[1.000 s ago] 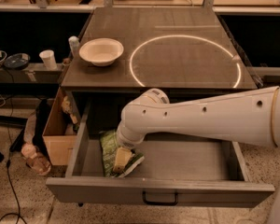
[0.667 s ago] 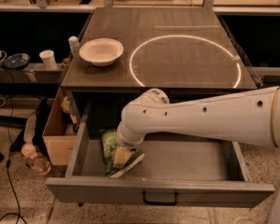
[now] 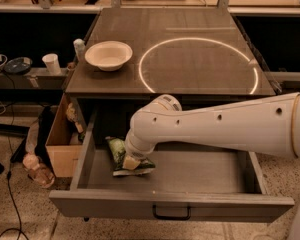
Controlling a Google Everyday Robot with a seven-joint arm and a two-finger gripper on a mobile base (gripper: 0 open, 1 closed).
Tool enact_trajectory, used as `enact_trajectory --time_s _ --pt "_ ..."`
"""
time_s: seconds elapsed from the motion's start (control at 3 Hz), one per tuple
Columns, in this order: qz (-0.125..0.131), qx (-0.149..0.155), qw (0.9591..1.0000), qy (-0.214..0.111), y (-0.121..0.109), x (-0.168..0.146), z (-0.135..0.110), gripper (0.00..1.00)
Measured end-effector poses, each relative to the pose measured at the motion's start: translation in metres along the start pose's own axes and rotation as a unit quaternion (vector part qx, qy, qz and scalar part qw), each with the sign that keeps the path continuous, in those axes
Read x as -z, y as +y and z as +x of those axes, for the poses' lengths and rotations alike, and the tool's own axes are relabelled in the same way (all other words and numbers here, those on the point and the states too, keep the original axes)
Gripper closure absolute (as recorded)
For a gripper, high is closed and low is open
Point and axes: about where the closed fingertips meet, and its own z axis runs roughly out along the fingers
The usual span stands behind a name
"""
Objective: Pick green jalapeno chip bag from top drawer and place on counter
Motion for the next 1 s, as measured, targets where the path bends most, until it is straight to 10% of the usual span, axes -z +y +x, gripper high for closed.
enact_trajectory --time_s 0.33,1.0 --pt "0.0 0.0 1.0 0.0 0.0 0.0 0.0 0.95" --pt "0.0 0.0 1.0 -0.003 0.0 0.0017 -0.0003 1.0"
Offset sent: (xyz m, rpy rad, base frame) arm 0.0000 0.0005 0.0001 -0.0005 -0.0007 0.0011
